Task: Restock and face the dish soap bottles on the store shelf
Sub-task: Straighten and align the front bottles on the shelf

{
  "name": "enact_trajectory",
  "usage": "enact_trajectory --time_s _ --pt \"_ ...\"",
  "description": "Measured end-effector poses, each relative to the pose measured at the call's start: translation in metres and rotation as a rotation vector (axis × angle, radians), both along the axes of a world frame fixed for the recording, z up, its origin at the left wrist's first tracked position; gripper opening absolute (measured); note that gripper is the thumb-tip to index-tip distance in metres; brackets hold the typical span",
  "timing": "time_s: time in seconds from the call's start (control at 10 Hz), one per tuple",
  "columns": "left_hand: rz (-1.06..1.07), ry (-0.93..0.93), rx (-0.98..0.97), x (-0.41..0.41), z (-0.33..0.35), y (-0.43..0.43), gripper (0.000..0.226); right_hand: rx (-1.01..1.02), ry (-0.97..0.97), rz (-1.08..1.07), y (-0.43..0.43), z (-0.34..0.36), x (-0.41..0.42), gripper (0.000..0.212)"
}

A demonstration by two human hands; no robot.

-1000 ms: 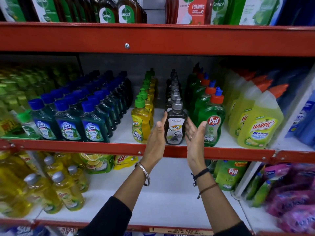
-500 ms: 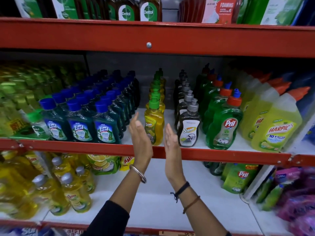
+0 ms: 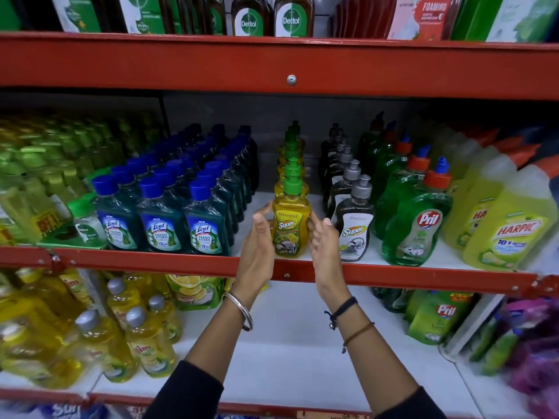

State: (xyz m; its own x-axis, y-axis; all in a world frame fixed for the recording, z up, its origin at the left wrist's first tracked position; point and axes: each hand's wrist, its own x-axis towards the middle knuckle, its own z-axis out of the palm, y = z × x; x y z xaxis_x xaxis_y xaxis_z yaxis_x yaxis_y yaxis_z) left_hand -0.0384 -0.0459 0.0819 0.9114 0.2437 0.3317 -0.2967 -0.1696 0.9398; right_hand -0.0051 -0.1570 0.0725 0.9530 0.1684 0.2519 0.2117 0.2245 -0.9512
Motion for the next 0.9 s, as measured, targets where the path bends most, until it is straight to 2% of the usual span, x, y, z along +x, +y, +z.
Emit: enact_trajectory --time_s 0.1,0.4,0.5,0.7,0.8,0.9 --pt "0.019 0.018 -0.016 0.001 -0.001 0.000 0.071 -0.024 0.017 0.000 -0.001 0.000 -0.001 0.049" --pt "0.044 0.032 -0.010 -0.004 0.002 -0.002 0.067 0.031 0.077 -0.009 -0.001 0.003 0.001 0.051" --pt "0.044 0.024 -0.001 -0.006 0.003 -0.005 0.073 0.050 0.098 -0.008 -0.002 0.006 0.000 0.051" --pt "0.066 -0.010 0.046 -0.009 0.009 -0.012 0.061 0.048 0.104 0.000 -0.002 0.010 -0.002 0.052" --pt "0.089 -0.014 0.096 -0.006 0.007 -0.011 0.061 0.040 0.087 0.008 -0.001 0.014 0.000 0.053" --pt "0.141 -0.035 0.060 -0.005 0.000 -0.011 0.060 0.059 0.069 -0.032 -0.008 0.009 -0.009 0.056"
